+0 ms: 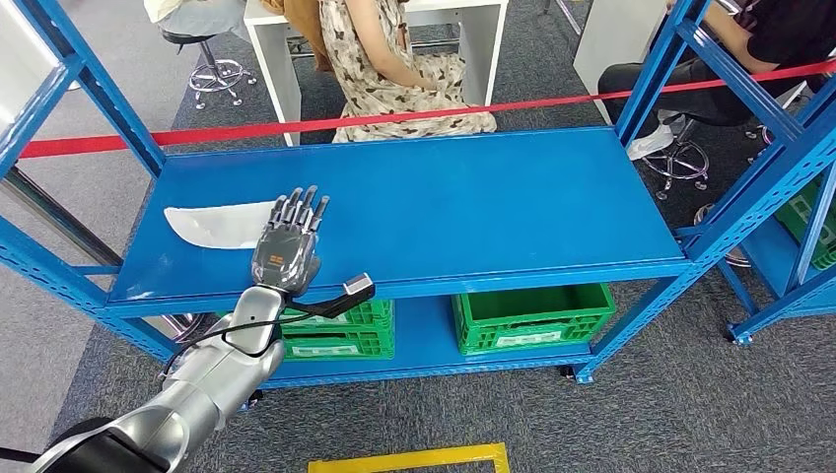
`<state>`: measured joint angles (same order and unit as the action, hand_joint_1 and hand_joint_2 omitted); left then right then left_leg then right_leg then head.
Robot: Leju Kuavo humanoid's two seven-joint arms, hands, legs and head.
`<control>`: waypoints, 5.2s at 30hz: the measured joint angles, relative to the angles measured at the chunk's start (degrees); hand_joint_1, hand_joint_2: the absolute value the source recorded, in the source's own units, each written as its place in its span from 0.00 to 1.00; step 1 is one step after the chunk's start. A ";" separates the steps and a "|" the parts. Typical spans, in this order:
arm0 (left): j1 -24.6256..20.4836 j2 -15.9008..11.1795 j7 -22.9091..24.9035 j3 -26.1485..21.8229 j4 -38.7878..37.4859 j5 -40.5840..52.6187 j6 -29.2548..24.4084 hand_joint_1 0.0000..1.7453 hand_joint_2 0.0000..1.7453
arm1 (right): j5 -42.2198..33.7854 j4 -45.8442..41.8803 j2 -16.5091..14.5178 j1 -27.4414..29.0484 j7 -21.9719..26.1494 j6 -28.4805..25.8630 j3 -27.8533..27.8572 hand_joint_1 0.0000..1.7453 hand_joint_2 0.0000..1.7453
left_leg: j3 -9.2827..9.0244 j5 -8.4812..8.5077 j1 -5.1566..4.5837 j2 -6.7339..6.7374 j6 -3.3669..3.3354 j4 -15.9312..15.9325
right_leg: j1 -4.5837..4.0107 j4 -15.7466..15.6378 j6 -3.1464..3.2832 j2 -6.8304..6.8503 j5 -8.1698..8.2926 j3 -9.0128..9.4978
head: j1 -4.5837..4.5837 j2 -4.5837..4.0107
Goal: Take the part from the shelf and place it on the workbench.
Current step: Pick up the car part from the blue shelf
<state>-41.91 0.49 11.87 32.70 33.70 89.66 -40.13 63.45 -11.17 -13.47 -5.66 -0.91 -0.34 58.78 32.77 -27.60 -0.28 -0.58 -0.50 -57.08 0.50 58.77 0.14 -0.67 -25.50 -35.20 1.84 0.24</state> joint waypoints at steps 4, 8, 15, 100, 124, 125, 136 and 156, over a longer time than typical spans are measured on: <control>-0.02 -1.60 1.93 -0.27 -0.71 0.01 -0.01 0.00 1.00 | -0.22 0.01 0.01 0.00 0.09 -0.13 0.03 0.00 0.00 | 0.00 0.00 0.00 0.00 0.00 0.00 | 0.00 0.00 0.00 0.00 0.00 0.01 | 0.01 0.00; -0.04 -4.01 4.36 -0.58 -0.90 0.02 0.00 0.00 1.00 | -0.20 0.01 0.01 0.01 -0.17 -0.19 0.03 0.00 0.00 | -0.02 0.00 0.00 0.01 0.00 0.00 | 0.00 0.01 0.00 0.00 0.00 0.01 | 0.01 0.00; 0.12 -8.04 5.59 -2.62 -0.59 0.02 0.00 0.00 1.00 | 0.12 0.01 0.01 -0.03 -0.83 -0.20 0.03 0.00 0.00 | -0.04 0.00 0.01 0.01 0.01 0.01 | -0.01 0.01 0.01 0.00 0.00 0.01 | 0.01 0.00; -0.42 -8.86 -2.82 -16.33 -8.48 0.23 -0.02 0.00 0.00 | 1.75 0.03 -0.42 0.05 9.00 -2.77 -0.82 0.00 0.00 | -0.07 -0.01 0.00 0.02 0.01 0.01 | 0.00 -0.01 -0.02 -0.01 -0.02 0.04 | 0.00 0.00; -3.85 -6.57 -5.87 -15.97 -15.22 0.03 0.39 0.00 0.75 | 1.92 0.03 -1.06 -0.27 10.88 -3.72 -0.90 0.00 0.00 | -0.07 -0.01 0.00 0.01 0.01 0.01 | 0.00 0.00 -0.02 -0.01 -0.02 0.05 | 0.00 0.00; -3.88 -6.41 -6.02 -15.97 -15.23 0.11 0.50 0.00 1.00 | 1.93 0.03 -1.06 -0.28 10.88 -3.71 -0.91 0.00 0.00 | -0.07 -0.01 0.00 0.01 0.01 0.01 | 0.00 0.00 -0.02 -0.01 -0.02 0.05 | 0.01 0.00; -4.32 -4.14 -7.15 -13.21 -15.26 0.23 0.90 0.00 1.00 | 1.93 0.03 -1.06 -0.32 10.90 -3.70 -0.93 0.00 0.00 | -0.07 -0.01 0.00 0.01 0.01 0.00 | 0.00 0.00 -0.02 -0.02 -0.02 0.06 | 0.00 0.00; -5.24 -3.48 -6.58 -11.31 -15.69 0.23 1.69 0.00 1.00 | 1.86 0.03 -1.07 -0.22 11.96 -3.83 -0.93 0.00 0.00 | -0.09 0.00 0.00 0.01 0.01 0.01 | 0.00 0.00 -0.02 -0.02 -0.02 0.08 | 0.00 0.00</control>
<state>-47.15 -2.99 5.30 21.39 18.01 89.90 -38.44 65.31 -11.15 -14.54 -5.88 11.05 -4.17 57.85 32.68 -27.60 -0.28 -0.58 -0.48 -57.08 0.50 58.78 0.12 -0.69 -25.51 -35.12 1.84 0.24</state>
